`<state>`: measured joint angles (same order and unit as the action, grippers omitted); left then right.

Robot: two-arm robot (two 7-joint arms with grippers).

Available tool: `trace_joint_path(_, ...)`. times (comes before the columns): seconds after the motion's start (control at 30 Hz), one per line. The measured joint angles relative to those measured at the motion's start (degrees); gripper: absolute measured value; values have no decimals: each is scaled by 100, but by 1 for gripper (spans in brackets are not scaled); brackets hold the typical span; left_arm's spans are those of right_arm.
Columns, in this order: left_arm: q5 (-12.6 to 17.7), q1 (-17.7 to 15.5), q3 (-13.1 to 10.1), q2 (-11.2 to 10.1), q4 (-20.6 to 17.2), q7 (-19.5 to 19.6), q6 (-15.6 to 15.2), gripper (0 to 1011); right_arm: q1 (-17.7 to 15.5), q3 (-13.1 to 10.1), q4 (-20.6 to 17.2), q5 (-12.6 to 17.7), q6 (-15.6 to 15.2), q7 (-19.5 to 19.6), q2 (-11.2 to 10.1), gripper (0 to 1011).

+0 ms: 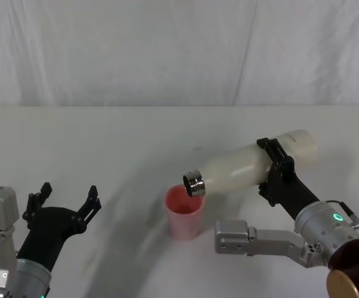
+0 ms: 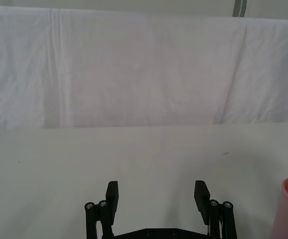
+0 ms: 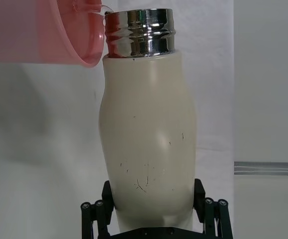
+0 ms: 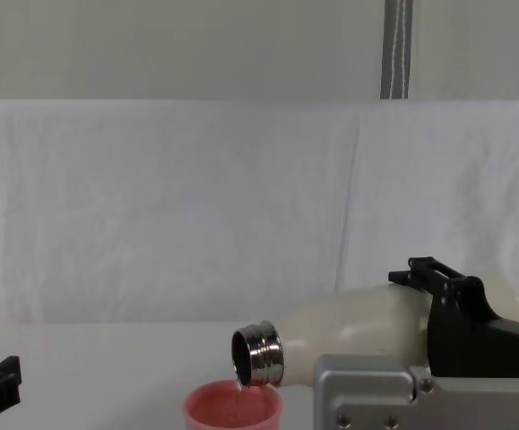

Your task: Grasp the thermos with one hand and pour water into the cup lid.

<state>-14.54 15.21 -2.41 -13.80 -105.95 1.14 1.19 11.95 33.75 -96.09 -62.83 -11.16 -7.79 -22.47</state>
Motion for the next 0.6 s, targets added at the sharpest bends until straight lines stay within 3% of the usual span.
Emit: trace_joint_path(0.6,0,0,0,0,0,0,0,1001,-75,-200,-46,576,166,-89,123,959)
